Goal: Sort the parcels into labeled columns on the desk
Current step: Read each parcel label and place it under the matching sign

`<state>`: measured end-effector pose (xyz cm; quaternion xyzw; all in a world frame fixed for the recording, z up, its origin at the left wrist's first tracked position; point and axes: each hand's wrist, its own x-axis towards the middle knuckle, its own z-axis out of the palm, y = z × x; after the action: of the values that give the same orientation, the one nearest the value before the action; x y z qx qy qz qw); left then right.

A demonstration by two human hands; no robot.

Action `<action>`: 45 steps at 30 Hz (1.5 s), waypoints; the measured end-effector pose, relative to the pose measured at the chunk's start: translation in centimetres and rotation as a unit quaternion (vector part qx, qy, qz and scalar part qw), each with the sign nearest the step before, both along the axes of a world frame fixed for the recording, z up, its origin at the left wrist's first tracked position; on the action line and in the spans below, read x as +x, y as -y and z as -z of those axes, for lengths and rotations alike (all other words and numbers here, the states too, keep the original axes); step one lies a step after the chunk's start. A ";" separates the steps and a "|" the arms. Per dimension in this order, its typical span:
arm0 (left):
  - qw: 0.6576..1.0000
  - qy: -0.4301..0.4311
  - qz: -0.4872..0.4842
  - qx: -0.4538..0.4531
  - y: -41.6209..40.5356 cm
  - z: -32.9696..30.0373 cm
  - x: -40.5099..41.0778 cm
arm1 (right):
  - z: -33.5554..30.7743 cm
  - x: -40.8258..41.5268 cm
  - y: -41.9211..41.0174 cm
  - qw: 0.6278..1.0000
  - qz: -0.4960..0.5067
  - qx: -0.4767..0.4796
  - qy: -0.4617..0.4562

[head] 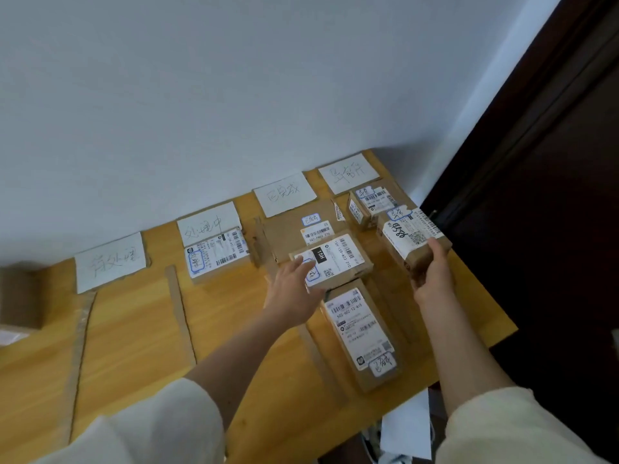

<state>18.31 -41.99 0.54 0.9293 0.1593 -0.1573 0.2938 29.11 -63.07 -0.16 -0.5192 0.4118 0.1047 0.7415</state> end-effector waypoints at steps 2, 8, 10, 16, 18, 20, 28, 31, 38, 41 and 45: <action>1.000 -0.013 0.009 0.010 0.4 0.5 0.5 | 1.1 0.7 0.7 1.000 0.006 -0.002 -0.011; 0.999 -0.021 0.005 0.034 0.7 1.4 1.4 | 3.6 2.7 1.5 0.999 -0.007 -0.004 -0.038; 0.999 -0.029 0.000 0.034 0.8 1.4 1.6 | 3.9 3.4 1.6 0.999 -0.008 -0.020 -0.048; 0.999 -0.041 -0.003 0.030 0.6 1.5 2.2 | 3.6 5.5 2.4 0.996 -0.012 -0.085 -0.039; 0.998 -0.045 -0.002 0.032 0.5 1.7 2.3 | 3.0 5.5 2.2 0.991 0.008 -0.133 -0.021; 0.999 -0.044 -0.001 0.032 0.4 1.9 2.4 | 3.0 5.5 1.9 0.988 0.019 -0.151 -0.016; 0.999 -0.046 0.003 0.026 0.2 2.1 2.7 | 4.1 6.5 -0.1 0.992 -0.008 -0.105 -0.068; 0.999 -0.043 0.001 0.022 0.0 2.1 2.5 | 4.3 7.1 -0.5 0.990 -0.045 -0.120 -0.066; 0.999 -0.027 -0.023 -0.002 -1.2 2.0 1.6 | 4.7 6.5 -1.8 0.985 -0.093 -0.122 -0.084; 0.999 -0.014 -0.041 -0.011 -2.2 1.7 0.6 | 4.0 5.5 -2.6 0.986 -0.048 -0.135 -0.083; 0.995 0.020 -0.087 -0.032 -4.3 1.3 -1.4 | 2.2 3.9 -4.9 0.979 -0.028 -0.198 -0.036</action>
<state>16.90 -37.66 -0.76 0.9049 0.2282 -0.1173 0.3395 33.00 -58.22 -2.31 -0.6630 0.4359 0.0608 0.6055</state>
